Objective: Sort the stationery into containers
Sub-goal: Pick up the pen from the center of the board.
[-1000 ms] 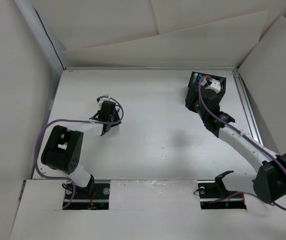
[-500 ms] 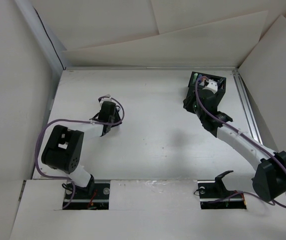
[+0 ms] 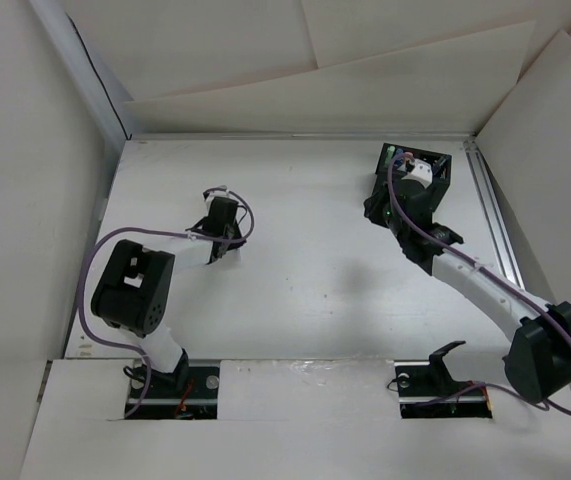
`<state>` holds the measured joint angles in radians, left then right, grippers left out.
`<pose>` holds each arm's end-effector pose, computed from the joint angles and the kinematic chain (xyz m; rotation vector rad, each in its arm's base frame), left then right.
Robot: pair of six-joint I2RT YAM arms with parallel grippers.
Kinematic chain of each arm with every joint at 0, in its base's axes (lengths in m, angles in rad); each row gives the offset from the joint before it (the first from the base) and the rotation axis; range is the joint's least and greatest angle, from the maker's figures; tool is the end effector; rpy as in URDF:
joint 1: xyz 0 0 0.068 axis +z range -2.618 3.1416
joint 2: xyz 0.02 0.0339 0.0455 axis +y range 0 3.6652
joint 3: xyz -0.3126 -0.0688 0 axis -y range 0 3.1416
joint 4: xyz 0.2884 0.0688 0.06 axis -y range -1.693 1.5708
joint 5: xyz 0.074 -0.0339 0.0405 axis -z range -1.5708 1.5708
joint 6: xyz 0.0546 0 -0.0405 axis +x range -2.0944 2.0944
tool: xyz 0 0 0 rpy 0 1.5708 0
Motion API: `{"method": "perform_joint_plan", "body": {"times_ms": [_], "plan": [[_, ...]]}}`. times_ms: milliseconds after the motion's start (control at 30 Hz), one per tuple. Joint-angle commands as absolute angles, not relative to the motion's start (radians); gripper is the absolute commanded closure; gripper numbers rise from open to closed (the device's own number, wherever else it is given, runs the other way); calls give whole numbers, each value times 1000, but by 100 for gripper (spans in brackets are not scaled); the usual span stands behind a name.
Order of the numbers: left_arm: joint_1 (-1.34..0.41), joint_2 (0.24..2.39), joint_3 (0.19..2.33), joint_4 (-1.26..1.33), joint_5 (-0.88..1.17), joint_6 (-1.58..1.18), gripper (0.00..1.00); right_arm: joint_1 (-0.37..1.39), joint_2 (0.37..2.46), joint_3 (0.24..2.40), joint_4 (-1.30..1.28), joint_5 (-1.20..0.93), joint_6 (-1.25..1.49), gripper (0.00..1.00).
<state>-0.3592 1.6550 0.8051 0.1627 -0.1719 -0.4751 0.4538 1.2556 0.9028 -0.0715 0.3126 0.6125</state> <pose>0.3595 -0.1250 0.1669 -0.2225 2.2474 -0.2547 0.3033 0.1292 0.3155 0.3583 1.9608 0.3815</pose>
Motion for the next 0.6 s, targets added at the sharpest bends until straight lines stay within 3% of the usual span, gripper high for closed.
{"method": "perform_joint_plan", "body": {"times_ms": [0,133,433,567], "plan": [[-371,1664,848,106,-213,-457,92,465,1253,950,-37,327,598,71],[-394,1674,859,86,-247,-457,100,465,1233,950,-46,336,598,69],[-448,1507,802,155,-156,-457,100,525,1324,1018,-46,121,588,38],[-538,1474,813,176,-129,-457,100,561,1407,1063,-34,26,588,34]]}}
